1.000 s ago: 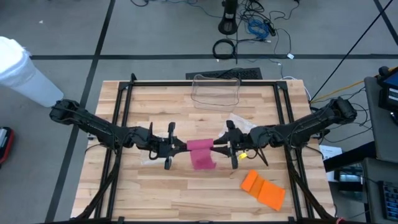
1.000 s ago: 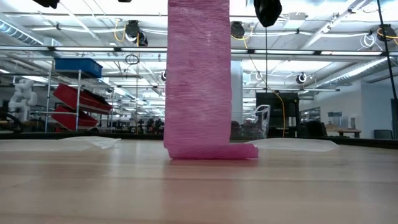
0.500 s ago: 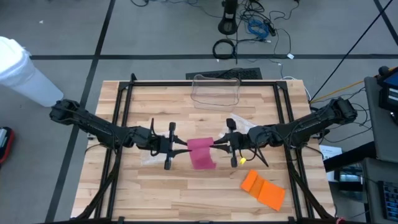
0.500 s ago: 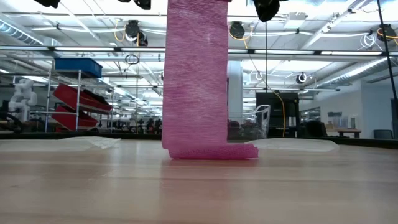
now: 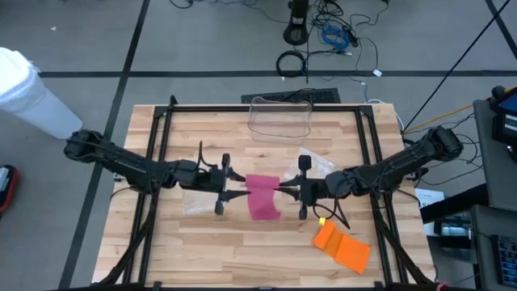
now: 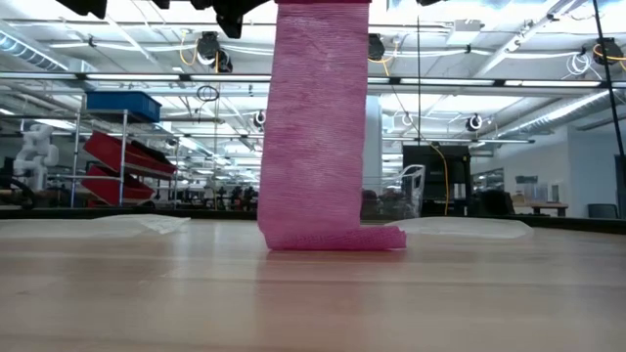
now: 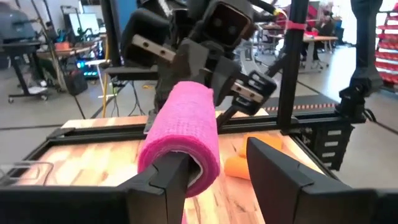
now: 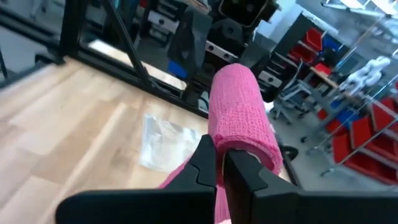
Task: Roll bandage
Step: Roll the pink bandage
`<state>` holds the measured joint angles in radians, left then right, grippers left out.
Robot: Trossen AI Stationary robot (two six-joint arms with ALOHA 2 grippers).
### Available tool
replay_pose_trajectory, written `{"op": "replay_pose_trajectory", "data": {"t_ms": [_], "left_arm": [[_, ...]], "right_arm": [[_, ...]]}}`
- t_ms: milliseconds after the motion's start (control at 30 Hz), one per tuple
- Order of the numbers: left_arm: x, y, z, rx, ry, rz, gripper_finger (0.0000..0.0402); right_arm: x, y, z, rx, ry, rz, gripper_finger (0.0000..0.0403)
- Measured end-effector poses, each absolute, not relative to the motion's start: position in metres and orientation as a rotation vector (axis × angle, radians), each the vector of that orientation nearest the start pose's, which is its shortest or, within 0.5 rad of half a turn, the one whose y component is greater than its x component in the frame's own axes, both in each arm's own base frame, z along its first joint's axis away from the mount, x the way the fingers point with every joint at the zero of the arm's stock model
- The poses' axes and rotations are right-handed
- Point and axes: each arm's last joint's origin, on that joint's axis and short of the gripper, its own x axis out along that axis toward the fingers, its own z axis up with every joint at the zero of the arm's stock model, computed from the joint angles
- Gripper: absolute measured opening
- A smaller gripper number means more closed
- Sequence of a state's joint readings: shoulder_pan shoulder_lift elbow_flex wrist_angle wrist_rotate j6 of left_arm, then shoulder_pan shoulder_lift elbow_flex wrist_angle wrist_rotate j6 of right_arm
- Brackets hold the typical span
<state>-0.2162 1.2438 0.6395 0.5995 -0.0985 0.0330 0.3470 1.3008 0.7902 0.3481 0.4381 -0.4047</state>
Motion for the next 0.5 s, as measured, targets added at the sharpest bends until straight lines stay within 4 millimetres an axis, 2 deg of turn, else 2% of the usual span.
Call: {"op": "replay_pose_trajectory", "data": {"t_ms": [200, 500], "left_arm": [[0.2619, -0.0545, 0.2624, 0.069, 0.009, -0.119, 0.0142], [0.2618, -0.0544, 0.2608, 0.151, 0.021, -0.114, 0.0031]], "right_arm": [[0.2752, 0.0889, 0.2693, -0.561, 0.195, -0.075, 0.0], [0.2763, 0.0905, 0.2672, -0.563, 0.199, -0.07, 0.0]]}}
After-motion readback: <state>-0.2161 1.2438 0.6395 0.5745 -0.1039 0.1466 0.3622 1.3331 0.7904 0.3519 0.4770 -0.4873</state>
